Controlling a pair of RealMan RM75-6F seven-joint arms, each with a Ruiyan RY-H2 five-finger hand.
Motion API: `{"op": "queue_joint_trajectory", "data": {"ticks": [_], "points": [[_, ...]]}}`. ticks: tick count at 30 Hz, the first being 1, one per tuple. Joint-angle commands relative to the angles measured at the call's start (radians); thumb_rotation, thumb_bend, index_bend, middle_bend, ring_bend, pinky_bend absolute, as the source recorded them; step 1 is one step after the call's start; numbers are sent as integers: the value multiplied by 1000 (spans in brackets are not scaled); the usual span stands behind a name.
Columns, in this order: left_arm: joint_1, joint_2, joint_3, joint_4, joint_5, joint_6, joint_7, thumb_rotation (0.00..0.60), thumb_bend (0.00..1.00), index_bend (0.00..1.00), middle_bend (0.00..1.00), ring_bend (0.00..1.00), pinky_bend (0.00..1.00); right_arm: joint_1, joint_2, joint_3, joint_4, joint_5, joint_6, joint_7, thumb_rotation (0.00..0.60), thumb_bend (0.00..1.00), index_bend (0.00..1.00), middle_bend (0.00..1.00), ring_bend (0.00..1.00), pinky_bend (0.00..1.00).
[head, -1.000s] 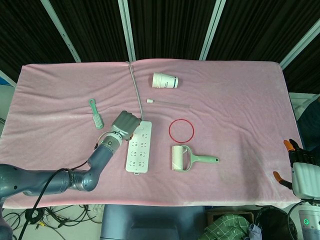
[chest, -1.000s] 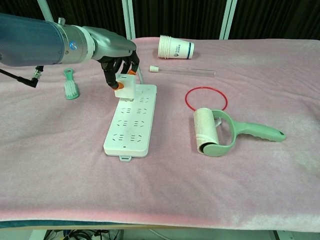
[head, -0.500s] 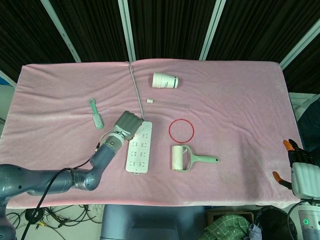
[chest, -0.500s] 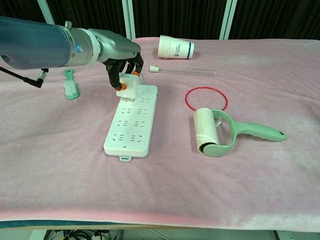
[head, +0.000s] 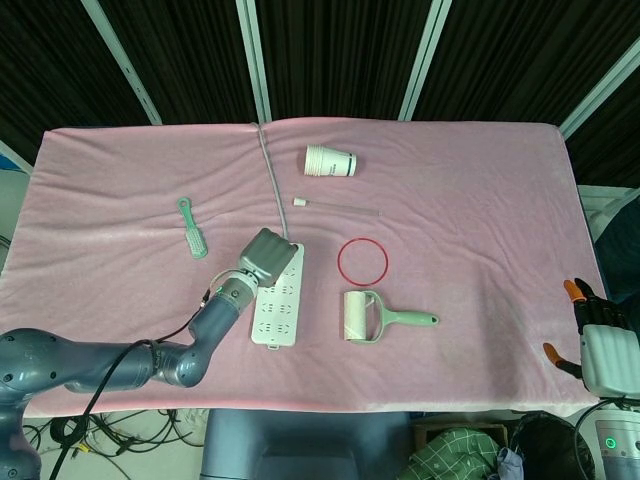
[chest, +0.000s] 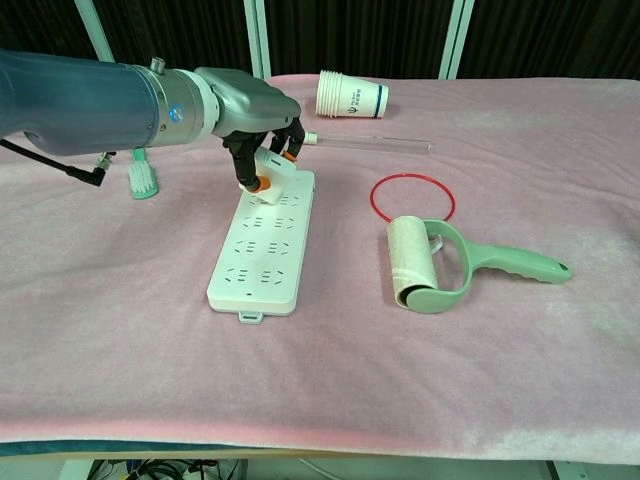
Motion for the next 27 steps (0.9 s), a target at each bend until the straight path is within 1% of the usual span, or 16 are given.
{"op": "queue_joint_trajectory", "data": {"ticks": [1,14,18,22,27], "points": [[7,-3,6,2,1,14,4,600,500,654,662,466,573,0,0,0,0,0,1,1,600,106,98,72,183,164],[51,-14,25,56,48,12,-33,600,500,666,672,474,609,0,-4,1,1,0,4,-4,600,106,98,72,183,164],[61,-20,14,70,71,7,-59,600,500,679,685,492,637,0,-4,1,1,0,3,-5,600,105,98,72,183,164],[74,-33,-2,84,128,-1,-103,600,500,685,692,501,665,0,-5,1,1,-1,4,-5,600,106,98,72,183,164],[78,-49,-6,108,164,-28,-126,600,500,686,693,510,689,0,-4,1,1,-1,4,-4,600,105,98,72,183,164]]}}
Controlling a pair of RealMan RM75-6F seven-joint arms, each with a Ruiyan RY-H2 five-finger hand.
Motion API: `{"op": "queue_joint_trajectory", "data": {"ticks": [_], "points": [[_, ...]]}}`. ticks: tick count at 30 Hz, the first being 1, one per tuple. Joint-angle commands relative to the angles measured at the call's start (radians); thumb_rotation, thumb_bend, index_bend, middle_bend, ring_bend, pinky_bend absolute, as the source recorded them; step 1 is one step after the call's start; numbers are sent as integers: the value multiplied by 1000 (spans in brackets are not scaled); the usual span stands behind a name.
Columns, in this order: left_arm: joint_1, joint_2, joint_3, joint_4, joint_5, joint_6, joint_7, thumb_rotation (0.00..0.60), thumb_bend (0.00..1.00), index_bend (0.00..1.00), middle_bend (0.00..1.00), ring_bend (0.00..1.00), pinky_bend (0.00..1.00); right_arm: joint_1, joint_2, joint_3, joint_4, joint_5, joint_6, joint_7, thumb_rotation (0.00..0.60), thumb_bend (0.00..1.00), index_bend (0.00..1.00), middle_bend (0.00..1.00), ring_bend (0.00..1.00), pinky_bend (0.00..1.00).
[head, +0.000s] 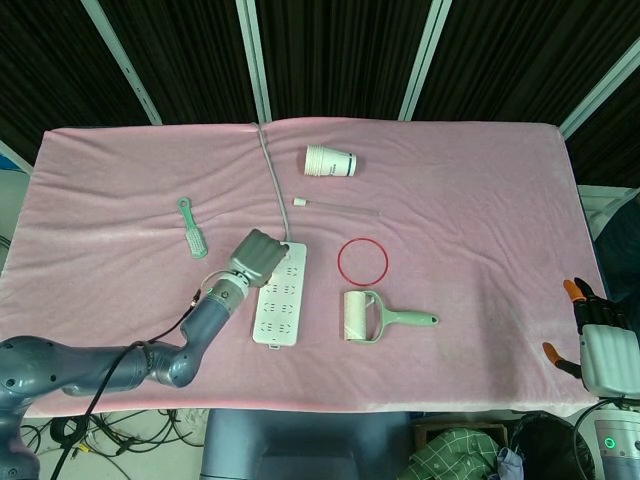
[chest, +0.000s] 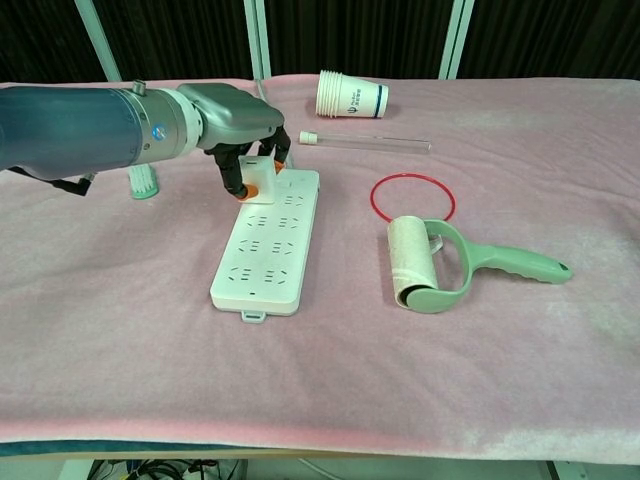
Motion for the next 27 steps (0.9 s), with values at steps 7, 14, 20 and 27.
{"op": "queue_joint_trajectory", "data": {"ticks": [7,14,20,27], "points": [[-4,-18,3,30,10,-41,11,600,500,696,700,520,704,1,1,-1,0,0,-3,3,600,106,98,72,183,164],[-15,-28,18,44,-3,-64,44,600,500,697,702,521,708,1,1,-1,-2,1,-3,2,600,107,98,73,183,164],[-14,-37,20,59,8,-71,44,600,500,699,705,531,745,1,0,-1,-1,2,-5,2,600,108,98,77,183,164],[-7,-48,26,82,19,-69,47,600,425,588,598,410,589,1,0,0,-1,2,-3,3,600,110,98,78,183,164]]}}
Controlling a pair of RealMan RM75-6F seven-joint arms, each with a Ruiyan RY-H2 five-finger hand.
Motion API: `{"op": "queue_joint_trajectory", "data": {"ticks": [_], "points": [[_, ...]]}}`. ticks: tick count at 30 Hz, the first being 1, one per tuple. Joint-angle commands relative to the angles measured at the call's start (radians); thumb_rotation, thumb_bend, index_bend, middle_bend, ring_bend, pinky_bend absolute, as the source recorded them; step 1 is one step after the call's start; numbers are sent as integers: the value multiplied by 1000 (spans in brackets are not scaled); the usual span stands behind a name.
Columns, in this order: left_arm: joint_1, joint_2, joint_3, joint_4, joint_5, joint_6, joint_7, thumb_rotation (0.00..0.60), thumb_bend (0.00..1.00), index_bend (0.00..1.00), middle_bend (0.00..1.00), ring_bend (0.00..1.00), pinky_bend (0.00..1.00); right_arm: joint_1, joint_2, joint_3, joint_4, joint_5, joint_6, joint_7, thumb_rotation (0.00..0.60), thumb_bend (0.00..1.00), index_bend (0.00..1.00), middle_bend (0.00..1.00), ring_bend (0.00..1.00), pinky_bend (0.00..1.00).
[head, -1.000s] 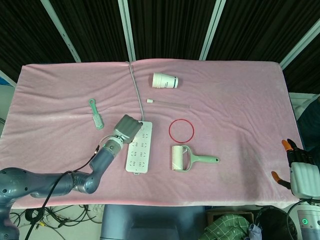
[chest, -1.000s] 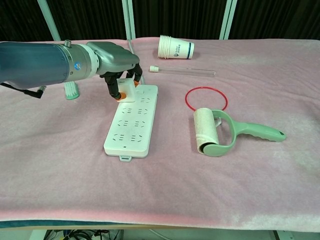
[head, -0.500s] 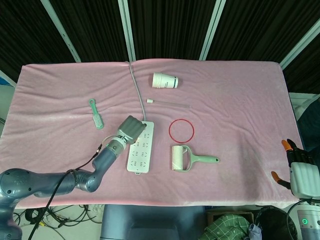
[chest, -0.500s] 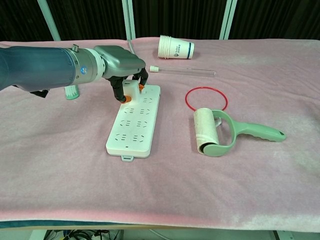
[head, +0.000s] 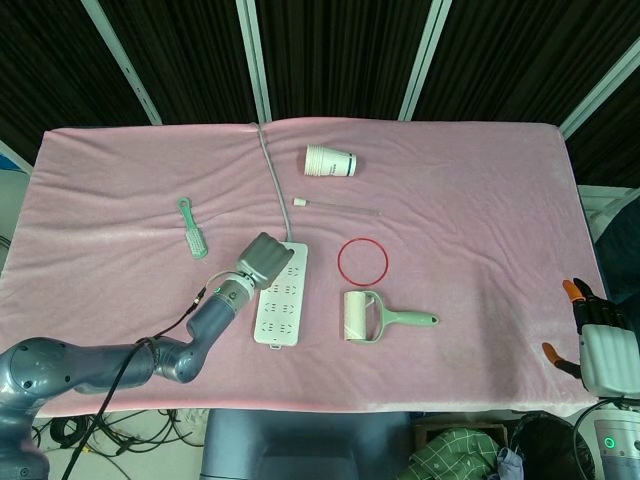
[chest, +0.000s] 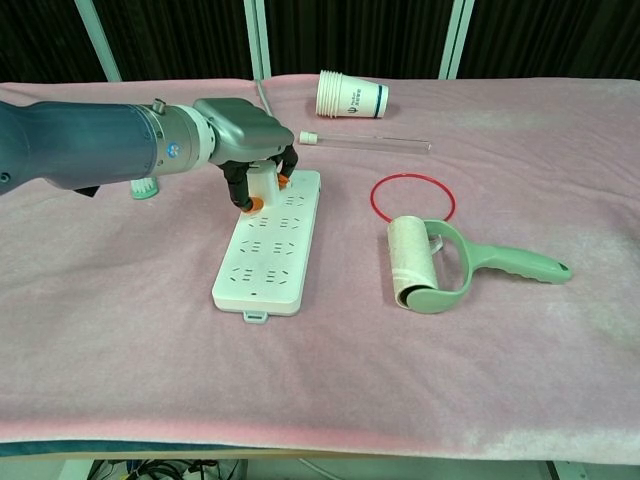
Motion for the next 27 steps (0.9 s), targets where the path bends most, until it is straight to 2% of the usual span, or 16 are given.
{"op": "queue_joint_trajectory", "data": {"ticks": [1,3,5,7,10,14,20,23,27], "points": [[3,0,-4,4,8,12,1,600,390,547,552,365,528,0,0,0,0,0,0,0,600,110,98,78,183,164],[4,3,-8,1,9,31,9,600,296,427,397,221,321,0,0,0,-1,1,0,-1,600,110,98,78,183,164],[5,9,-15,-9,-1,54,20,600,193,280,199,48,75,0,-1,0,-1,3,-2,-4,600,110,98,77,183,164],[5,18,-24,-28,-28,74,35,600,147,185,86,0,2,0,-1,0,-2,7,-4,-6,600,110,98,77,183,164],[4,39,-38,-66,-52,117,62,600,140,151,48,0,0,0,0,1,-5,11,-4,-10,600,110,98,77,183,164],[15,84,-59,-131,-62,166,64,600,140,151,66,0,0,1,0,1,-6,14,-8,-10,600,110,98,77,183,164],[69,228,-78,-303,-44,263,29,600,141,152,96,0,18,0,2,-1,-9,15,-8,-16,600,109,98,77,183,164],[122,340,-61,-443,-27,333,14,600,142,152,95,0,17,-1,2,-1,-10,16,-7,-21,600,109,98,77,183,164],[233,498,10,-645,49,473,-11,600,142,153,79,0,17,-2,2,-1,-12,18,-3,-30,600,110,98,77,183,164]]}}
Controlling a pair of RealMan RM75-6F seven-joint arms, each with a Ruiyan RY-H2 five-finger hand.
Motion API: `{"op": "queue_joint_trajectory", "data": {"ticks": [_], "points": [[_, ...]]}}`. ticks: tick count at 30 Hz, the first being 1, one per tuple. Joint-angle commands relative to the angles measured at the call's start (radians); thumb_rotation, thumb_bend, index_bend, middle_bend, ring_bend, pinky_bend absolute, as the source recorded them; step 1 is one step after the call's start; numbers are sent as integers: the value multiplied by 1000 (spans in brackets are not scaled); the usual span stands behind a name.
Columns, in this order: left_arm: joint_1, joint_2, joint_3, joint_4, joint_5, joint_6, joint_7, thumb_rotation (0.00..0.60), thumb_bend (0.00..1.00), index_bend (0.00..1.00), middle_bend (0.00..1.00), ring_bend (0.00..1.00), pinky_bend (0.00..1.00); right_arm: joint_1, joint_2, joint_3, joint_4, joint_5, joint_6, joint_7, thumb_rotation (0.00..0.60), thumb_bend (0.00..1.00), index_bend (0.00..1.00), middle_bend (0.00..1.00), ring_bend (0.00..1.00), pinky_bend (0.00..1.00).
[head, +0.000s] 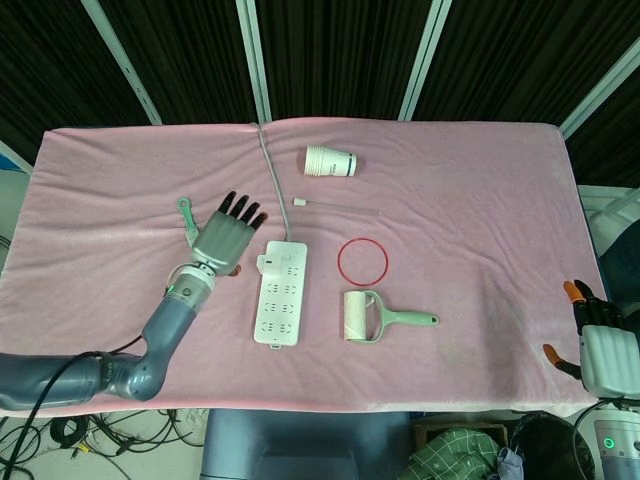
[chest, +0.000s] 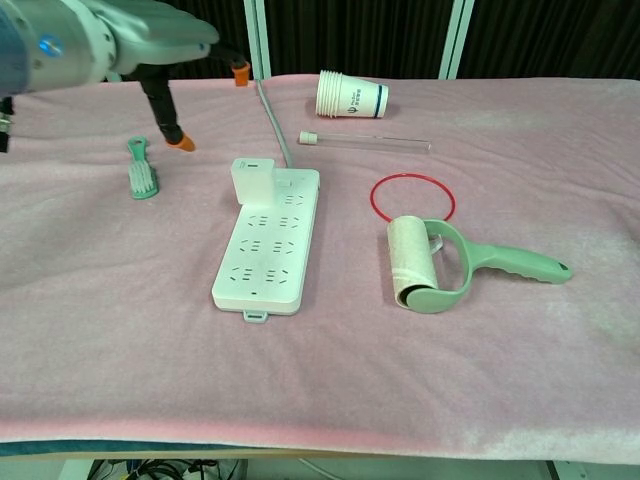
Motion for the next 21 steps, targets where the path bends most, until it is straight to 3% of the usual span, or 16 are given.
{"op": "queue_joint_trajectory", "data": {"ticks": [1,6,13,16,21], "points": [[159,204,91,-240,109,192,-48,600,142,152,68,0,17,-1,0,0,1,0,2,-6,600,110,98,77,183,164],[368,326,231,-338,318,347,-215,600,142,142,32,0,17,0,-4,0,8,-10,13,-24,600,110,98,69,178,163],[608,377,349,-253,603,526,-474,600,142,137,23,0,7,0,-10,-2,14,-19,21,-36,600,110,98,64,176,163],[685,378,381,-193,682,569,-586,600,142,138,24,0,0,0,-11,0,15,-19,22,-36,600,111,98,64,176,163],[778,366,370,-94,752,660,-695,600,142,138,22,0,0,1,-12,0,13,-18,21,-36,600,110,98,64,176,163]]}}
